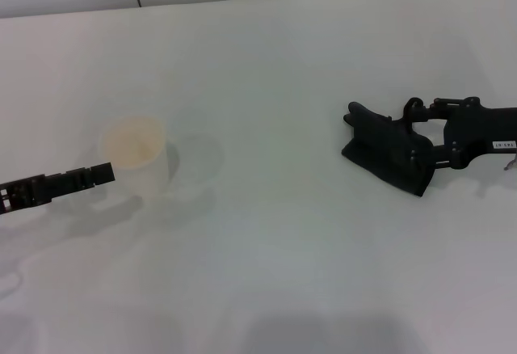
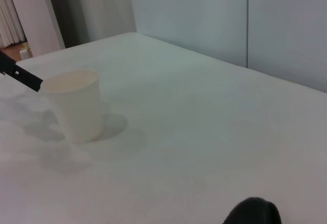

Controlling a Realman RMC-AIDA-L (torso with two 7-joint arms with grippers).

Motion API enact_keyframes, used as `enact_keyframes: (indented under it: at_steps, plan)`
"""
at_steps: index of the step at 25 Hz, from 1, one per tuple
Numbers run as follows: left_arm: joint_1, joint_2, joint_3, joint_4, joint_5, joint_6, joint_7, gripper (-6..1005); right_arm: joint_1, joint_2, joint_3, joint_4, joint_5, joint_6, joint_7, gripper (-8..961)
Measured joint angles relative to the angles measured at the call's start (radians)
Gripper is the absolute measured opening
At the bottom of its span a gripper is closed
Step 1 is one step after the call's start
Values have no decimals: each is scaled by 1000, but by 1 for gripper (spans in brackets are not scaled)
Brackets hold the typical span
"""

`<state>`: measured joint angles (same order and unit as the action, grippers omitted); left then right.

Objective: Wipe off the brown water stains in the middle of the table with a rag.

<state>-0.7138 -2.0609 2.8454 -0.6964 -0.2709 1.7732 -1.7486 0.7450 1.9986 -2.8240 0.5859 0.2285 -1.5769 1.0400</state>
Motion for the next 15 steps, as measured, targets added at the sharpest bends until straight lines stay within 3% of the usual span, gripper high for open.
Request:
enact_keyframes:
  at_steps: [15]
  plan:
    - [-4, -4, 0, 0, 0, -9, 12, 892, 1, 2, 0, 0, 1, 5, 0, 860]
